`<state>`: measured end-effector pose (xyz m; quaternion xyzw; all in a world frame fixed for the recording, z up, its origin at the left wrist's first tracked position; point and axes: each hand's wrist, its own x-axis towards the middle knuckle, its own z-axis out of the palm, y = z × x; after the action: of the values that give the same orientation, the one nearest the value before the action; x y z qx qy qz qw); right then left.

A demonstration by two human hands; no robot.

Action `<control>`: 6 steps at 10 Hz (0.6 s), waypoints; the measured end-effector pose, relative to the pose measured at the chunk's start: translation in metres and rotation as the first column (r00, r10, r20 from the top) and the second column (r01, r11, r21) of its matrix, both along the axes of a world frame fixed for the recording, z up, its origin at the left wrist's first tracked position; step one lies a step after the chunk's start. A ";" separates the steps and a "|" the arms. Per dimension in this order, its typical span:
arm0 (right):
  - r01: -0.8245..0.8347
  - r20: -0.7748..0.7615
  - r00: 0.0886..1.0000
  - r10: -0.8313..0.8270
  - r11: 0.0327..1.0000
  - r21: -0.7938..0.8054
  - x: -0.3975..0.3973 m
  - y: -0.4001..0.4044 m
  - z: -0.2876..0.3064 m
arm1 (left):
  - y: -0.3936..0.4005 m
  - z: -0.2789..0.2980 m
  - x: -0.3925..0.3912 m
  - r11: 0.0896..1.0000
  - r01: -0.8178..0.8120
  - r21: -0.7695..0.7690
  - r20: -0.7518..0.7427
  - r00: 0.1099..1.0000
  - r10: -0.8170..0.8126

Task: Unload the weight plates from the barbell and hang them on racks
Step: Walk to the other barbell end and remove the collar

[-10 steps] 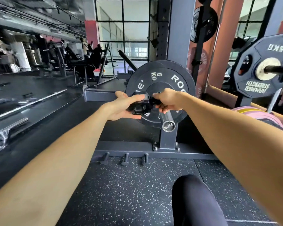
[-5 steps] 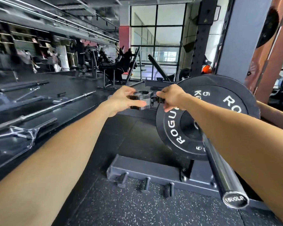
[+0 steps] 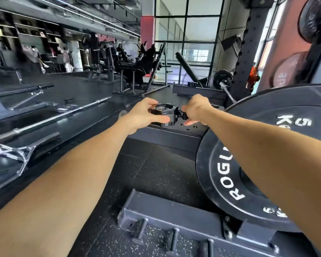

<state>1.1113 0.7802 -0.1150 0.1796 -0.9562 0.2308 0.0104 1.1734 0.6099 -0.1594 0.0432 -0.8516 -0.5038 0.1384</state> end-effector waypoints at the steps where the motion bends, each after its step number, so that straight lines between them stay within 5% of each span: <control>1: 0.027 0.029 0.999 -0.021 0.971 -0.239 -0.042 -0.022 -0.027 | -0.020 -0.016 -0.042 1.000 0.003 -0.014 0.025 1.000 -0.002; 6: 0.231 0.146 0.965 -0.219 0.970 -0.075 -0.123 -0.066 -0.081 | -0.068 -0.087 -0.133 1.000 0.019 0.024 0.098 0.995 -0.021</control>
<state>0.9881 0.7146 -0.1959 0.0530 -0.9574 0.2833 -0.0208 1.0406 0.5418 -0.2461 0.0609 -0.8519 -0.5122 0.0906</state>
